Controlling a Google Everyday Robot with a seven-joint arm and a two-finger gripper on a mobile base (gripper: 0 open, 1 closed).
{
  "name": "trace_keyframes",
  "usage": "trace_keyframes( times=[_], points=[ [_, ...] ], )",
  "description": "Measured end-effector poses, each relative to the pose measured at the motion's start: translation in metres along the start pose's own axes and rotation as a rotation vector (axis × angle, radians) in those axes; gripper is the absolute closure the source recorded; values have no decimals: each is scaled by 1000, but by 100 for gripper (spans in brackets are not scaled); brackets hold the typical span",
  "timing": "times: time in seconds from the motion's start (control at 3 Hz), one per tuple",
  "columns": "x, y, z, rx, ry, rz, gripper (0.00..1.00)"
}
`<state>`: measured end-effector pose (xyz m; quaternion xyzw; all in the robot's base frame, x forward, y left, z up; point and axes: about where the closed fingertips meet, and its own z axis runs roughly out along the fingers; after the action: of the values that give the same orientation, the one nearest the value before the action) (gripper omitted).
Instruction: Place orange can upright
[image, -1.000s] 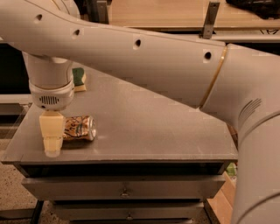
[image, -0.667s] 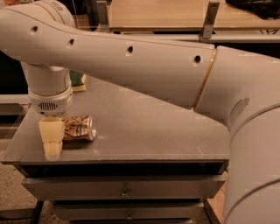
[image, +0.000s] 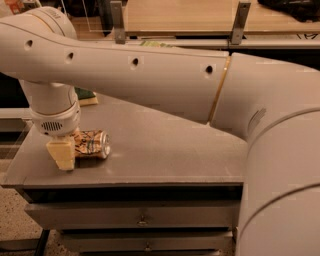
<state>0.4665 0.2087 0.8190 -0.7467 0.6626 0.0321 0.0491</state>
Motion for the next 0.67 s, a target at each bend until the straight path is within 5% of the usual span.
trace_keyframes(
  times=[0.67],
  points=[
    [1, -2, -43, 42, -17, -22, 87]
  ],
)
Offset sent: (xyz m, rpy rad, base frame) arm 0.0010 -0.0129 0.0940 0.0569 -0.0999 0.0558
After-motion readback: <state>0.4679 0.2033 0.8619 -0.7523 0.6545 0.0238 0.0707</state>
